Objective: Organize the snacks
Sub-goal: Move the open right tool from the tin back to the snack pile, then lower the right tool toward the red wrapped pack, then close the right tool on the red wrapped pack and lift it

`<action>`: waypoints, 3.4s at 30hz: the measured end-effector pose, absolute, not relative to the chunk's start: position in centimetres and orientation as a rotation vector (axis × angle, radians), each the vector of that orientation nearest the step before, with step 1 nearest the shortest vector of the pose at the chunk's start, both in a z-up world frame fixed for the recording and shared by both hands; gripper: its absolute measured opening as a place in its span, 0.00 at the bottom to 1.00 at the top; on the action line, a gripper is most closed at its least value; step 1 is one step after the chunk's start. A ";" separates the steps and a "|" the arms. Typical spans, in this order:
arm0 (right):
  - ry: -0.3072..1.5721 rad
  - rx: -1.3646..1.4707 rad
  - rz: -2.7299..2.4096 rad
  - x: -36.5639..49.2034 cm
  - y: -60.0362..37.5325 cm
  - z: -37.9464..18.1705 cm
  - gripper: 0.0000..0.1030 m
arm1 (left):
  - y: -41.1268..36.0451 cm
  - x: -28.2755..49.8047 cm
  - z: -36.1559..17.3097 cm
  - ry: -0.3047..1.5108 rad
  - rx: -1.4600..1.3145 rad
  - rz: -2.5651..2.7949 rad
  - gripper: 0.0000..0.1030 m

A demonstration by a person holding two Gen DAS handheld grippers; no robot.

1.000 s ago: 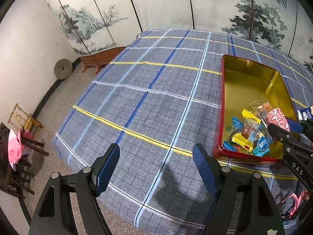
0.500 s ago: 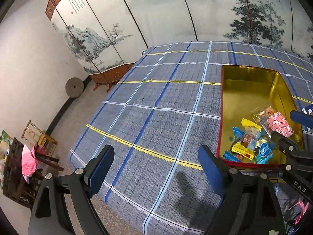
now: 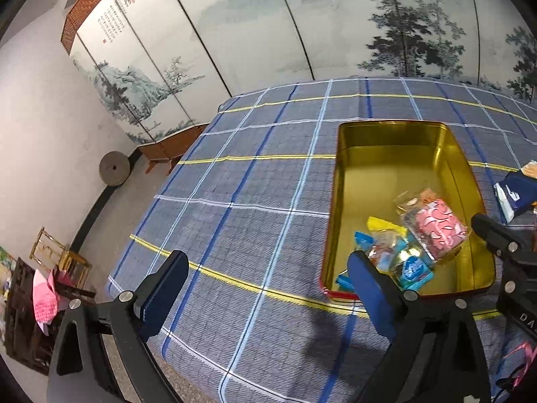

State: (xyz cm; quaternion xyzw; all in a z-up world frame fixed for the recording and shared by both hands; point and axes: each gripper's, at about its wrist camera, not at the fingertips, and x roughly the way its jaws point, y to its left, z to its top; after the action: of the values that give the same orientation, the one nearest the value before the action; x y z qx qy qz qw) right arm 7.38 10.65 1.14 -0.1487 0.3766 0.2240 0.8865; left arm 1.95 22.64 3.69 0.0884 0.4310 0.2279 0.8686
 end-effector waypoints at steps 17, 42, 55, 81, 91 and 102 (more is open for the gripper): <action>0.828 -0.201 0.318 6.3 1.0 1.0 0.62 | 17.5 3.3 4.5 0.895 0.180 0.317 0.93; 1.094 0.033 -0.043 8.6 -11.2 -5.6 0.62 | 9.5 4.4 3.6 0.905 0.208 0.081 0.93; 1.101 -0.041 -0.105 8.9 -9.7 -6.8 0.68 | 8.0 4.9 2.4 0.938 0.223 0.047 0.93; 0.984 -0.120 0.181 8.1 -15.6 -6.9 0.52 | 1.7 6.6 -0.2 1.030 0.174 -0.056 0.93; 0.941 -0.126 0.207 8.1 -15.8 -7.0 0.53 | 1.2 7.0 -1.2 1.068 0.149 -0.047 0.85; 0.920 -0.130 0.216 8.2 -15.8 -7.0 0.51 | 0.7 7.1 -1.8 1.079 0.166 -0.044 0.85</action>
State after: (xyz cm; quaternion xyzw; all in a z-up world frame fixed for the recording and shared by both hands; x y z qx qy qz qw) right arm 8.19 -15.84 -7.05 -0.0624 0.4426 0.1038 0.8885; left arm 7.10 0.74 -1.76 0.0791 0.5129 -0.0211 0.8546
